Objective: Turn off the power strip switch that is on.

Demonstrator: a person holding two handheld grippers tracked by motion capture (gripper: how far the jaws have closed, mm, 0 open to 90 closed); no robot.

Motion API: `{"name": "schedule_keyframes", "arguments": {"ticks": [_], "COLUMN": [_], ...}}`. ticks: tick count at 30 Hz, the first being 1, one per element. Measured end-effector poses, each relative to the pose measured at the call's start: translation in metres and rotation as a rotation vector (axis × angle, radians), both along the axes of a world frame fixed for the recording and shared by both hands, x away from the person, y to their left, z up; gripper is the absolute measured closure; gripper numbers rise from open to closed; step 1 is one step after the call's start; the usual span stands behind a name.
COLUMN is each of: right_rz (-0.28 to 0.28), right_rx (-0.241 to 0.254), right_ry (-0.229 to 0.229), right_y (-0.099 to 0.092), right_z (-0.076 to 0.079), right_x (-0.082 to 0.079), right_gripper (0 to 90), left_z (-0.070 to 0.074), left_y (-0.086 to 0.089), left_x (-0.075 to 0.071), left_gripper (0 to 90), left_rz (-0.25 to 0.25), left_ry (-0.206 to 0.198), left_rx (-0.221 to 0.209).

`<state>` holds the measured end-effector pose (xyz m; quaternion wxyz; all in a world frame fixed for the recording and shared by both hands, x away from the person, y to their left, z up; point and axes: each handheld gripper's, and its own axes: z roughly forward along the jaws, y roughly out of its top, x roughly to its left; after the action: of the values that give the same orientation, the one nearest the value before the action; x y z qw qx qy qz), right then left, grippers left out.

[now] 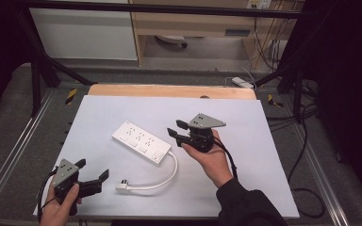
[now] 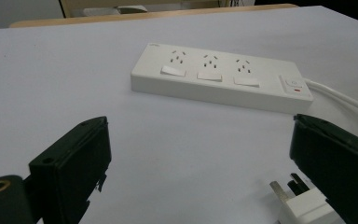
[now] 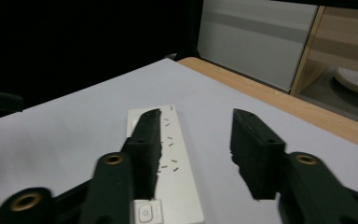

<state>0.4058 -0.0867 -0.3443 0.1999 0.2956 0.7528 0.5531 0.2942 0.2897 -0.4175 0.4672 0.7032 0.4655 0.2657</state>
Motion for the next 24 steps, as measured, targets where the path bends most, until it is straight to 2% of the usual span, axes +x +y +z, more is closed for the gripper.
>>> {"name": "schedule_keyframes", "arguments": {"ticks": [5,9,13,24], "right_rz": [0.020,0.031,0.043,0.069], "right_rx": [0.011,0.021,0.026,0.014], "right_ry": [-0.020,-0.026,-0.018,0.008], "right_y": [0.009,0.016,0.023,0.046], "right_z": [0.002,0.003,0.002,0.000], "right_x": [0.004,0.008,0.012,0.022], "right_gripper": [77.8,86.3,89.8,90.0], "left_z": [0.000,0.000,0.000,0.000], "left_y": [0.000,0.000,0.001,0.001], "left_x": [0.000,0.000,0.000,0.000], "left_gripper": [5.1,5.1,5.1,5.1], "left_rz": [0.000,-0.001,-0.001,-0.003], "left_ry": [0.001,0.000,0.000,0.001], "left_rx": [-0.002,-0.003,-0.001,0.003]}}
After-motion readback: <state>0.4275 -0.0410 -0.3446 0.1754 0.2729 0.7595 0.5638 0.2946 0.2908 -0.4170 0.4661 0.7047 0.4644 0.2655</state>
